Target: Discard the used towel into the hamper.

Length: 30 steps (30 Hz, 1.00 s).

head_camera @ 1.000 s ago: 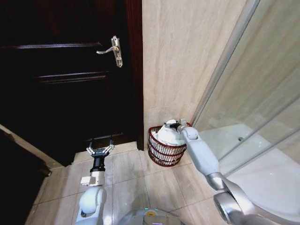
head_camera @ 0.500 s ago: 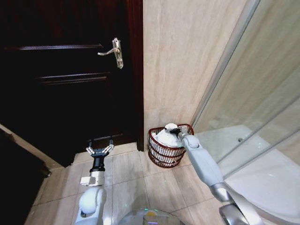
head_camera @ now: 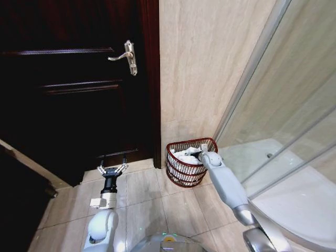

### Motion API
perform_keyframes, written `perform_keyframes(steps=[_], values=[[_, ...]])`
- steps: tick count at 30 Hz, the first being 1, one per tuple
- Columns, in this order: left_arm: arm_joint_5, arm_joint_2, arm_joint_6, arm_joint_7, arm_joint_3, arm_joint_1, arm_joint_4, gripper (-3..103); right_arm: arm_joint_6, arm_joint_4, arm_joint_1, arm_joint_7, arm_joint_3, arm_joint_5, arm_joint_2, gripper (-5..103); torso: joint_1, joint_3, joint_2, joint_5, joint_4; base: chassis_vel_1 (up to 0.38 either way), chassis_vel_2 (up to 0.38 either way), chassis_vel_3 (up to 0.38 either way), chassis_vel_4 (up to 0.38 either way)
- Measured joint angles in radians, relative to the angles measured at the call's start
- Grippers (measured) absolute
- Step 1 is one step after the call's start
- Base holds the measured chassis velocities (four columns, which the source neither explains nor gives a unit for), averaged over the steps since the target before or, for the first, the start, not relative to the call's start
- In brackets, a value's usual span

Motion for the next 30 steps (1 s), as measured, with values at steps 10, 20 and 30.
perform_keyframes(steps=[10,20,30], values=[[-0.003,0.006,0.017,0.000,0.002,-0.015,-0.009,100,0.055,-0.046,-0.010,0.003,-0.013,-0.081,0.028,100,0.000,0.000,0.000,0.0003,0.0003,0.000,0.000,0.000,0.000],[-0.017,0.012,0.017,-0.002,0.007,-0.014,-0.023,100,0.107,0.230,-0.041,0.169,0.014,-0.035,-0.048,100,0.000,0.000,0.000,0.0004,-0.0002,0.000,0.000,0.000,0.000],[-0.026,0.004,0.043,-0.008,-0.015,0.025,-0.073,100,0.285,0.645,-0.296,0.236,0.049,0.036,-0.158,100,0.000,0.000,0.000,0.0006,0.0000,0.000,0.000,0.000,0.000]])
